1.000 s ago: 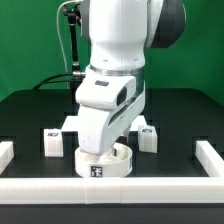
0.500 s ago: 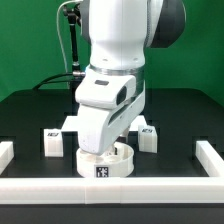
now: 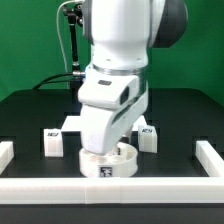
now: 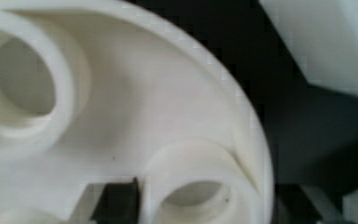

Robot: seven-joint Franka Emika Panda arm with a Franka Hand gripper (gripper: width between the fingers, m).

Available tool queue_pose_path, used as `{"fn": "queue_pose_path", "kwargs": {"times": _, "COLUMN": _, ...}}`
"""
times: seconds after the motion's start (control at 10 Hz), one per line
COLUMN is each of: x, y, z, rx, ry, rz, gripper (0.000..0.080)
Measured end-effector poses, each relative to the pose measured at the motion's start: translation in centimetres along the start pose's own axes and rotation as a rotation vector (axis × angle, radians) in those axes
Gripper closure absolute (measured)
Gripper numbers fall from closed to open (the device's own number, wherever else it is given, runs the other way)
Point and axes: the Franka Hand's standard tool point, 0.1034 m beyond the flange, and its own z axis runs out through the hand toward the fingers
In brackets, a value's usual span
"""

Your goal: Assemble stool

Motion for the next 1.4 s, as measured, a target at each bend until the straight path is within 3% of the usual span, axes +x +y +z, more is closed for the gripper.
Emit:
{"fn": "queue_pose_path", "kwargs": {"times": 0.5, "x": 6.5, "y": -0.9, "z": -0.3, "rx": -0.017, "ry": 0.016, "rz": -0.010, "gripper": 0.0471}}
{"fn": "queue_pose_path", "kwargs": {"times": 0.8, "x": 8.9, "y": -1.1, "z": -0.4, "rx": -0.030, "ry": 0.023, "rz": 0.001, "gripper": 0.0471}}
{"fn": "queue_pose_path", "kwargs": {"times": 1.3, "x": 11.1, "y": -1.0, "z": -0.6, "rx": -0.046, "ry": 0.036, "rz": 0.034, "gripper": 0.0472}}
{"fn": "queue_pose_path", "kwargs": {"times": 1.4, "x": 11.0, "y": -1.0, "z": -0.5, "rx": -0.045, "ry": 0.035, "rz": 0.036, "gripper": 0.0394}}
